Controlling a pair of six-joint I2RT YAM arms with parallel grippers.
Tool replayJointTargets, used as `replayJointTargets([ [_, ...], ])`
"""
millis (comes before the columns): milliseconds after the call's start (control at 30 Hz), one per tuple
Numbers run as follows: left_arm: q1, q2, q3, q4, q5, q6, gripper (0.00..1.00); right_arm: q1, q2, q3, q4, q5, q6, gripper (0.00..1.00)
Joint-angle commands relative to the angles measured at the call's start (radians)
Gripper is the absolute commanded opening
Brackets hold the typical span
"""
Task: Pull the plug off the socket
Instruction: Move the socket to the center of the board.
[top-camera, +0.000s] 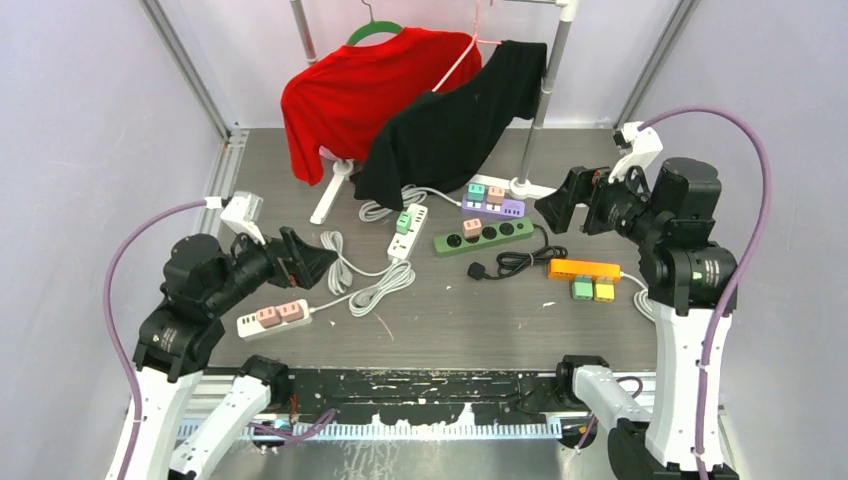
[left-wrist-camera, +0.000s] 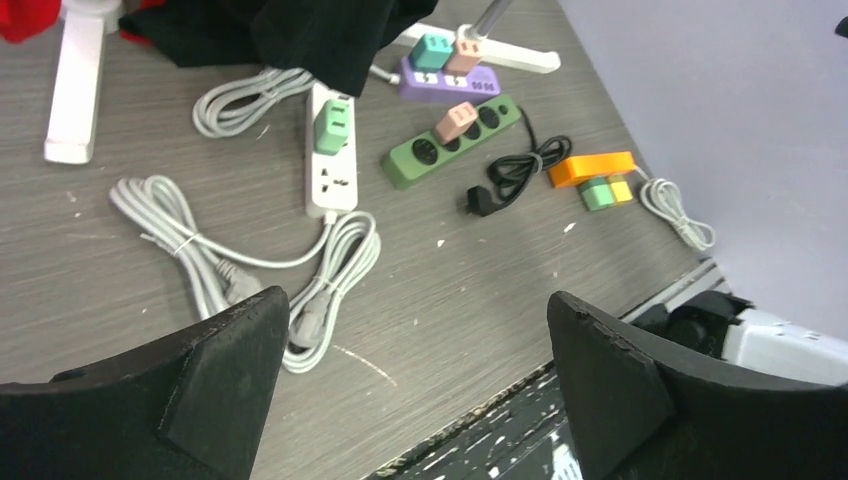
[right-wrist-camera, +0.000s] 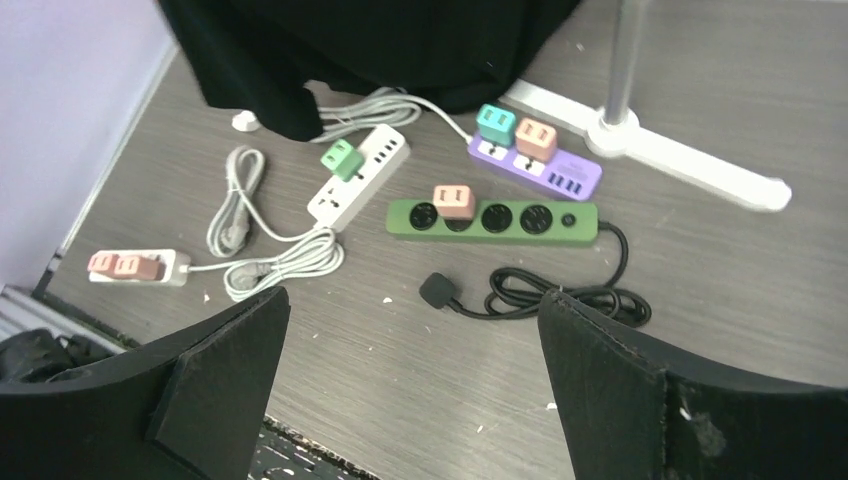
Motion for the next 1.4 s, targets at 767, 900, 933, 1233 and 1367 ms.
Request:
replayJointTargets([
  [767, 0.101, -0.213, -0.38, 0.041, -0.015, 0.139, 0.96, -0.176, 0.299, -0.504, 0.116, -0.247, -0.274, 1.0],
  [900, 0.104, -0.188, -0.389, 0.053, 0.011, 0.144, 0.93, -0.176, 0.367, -0.468, 0.082, -0.265, -0.334, 1.0],
  [933, 0.105, -0.181, -0.393, 0.058, 0.016, 0.143, 0.93, -0.176, 0.369, -0.475, 0.09, -0.261, -0.331, 1.0],
  [1233, 0.106, -0.067, -0.468, 0.247, 0.197, -0.07, 0.73, -0.178, 0.211, -0.51, 0.135, -0.281, -0.293, 1.0],
  [1367, 0.106, -0.056, -0.567, 0.425, 0.263, -0.33, 0.61, -0.183, 0.141, -0.566, 0.173, -0.249, -0.298, 1.0],
])
